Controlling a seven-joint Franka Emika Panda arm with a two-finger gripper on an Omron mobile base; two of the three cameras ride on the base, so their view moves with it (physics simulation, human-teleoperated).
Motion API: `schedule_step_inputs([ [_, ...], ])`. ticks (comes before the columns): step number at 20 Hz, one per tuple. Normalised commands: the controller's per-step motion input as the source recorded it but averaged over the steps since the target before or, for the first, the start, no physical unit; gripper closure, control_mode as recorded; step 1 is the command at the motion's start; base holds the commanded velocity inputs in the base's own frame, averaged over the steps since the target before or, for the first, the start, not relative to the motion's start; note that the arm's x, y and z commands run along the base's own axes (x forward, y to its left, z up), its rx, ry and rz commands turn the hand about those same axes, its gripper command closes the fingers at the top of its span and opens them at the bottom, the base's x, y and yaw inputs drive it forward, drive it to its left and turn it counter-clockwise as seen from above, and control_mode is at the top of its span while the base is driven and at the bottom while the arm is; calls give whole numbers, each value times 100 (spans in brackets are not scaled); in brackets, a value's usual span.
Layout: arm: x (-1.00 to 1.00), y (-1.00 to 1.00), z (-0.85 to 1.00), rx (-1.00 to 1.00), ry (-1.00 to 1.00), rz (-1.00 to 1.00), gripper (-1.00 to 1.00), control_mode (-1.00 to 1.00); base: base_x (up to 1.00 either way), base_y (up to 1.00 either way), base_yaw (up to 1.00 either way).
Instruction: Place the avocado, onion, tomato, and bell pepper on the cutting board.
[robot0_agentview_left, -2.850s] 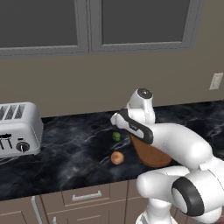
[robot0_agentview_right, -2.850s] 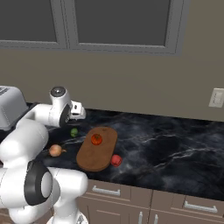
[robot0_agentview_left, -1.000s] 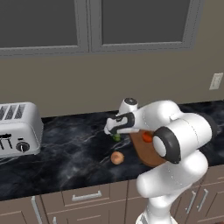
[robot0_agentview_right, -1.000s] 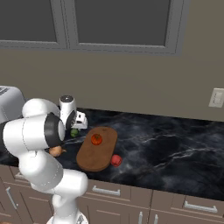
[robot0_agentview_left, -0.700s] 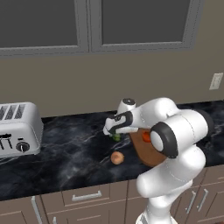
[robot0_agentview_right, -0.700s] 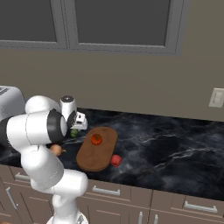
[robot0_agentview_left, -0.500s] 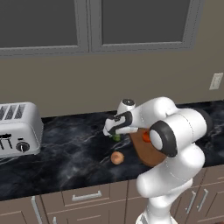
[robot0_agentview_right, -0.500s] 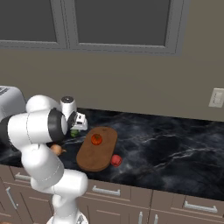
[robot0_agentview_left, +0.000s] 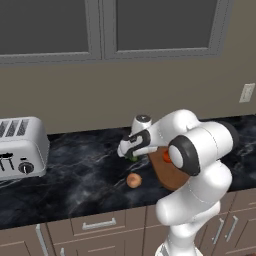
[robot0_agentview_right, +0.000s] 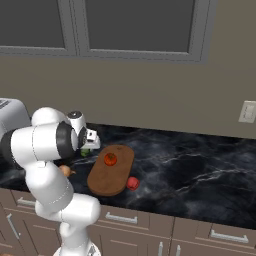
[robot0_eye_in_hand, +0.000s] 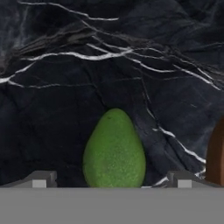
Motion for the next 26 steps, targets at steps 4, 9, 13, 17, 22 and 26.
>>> schedule_step_inputs([
  [4,5,0,-11,-6,0,0,-100,-100,0,0,0],
  [9,8,1,-14,-5,0,0,-100,-100,0,0,0],
  [13,7,0,-14,-5,0,0,-100,-100,0,0,0],
  [17,0,1,-13,-6,0,0,-100,-100,0,0,0],
  [22,0,5,-10,-7,0,0,100,-100,0,0,0],
  [26,-3,0,-3,-4,-2,0,100,-100,0,0,0],
])
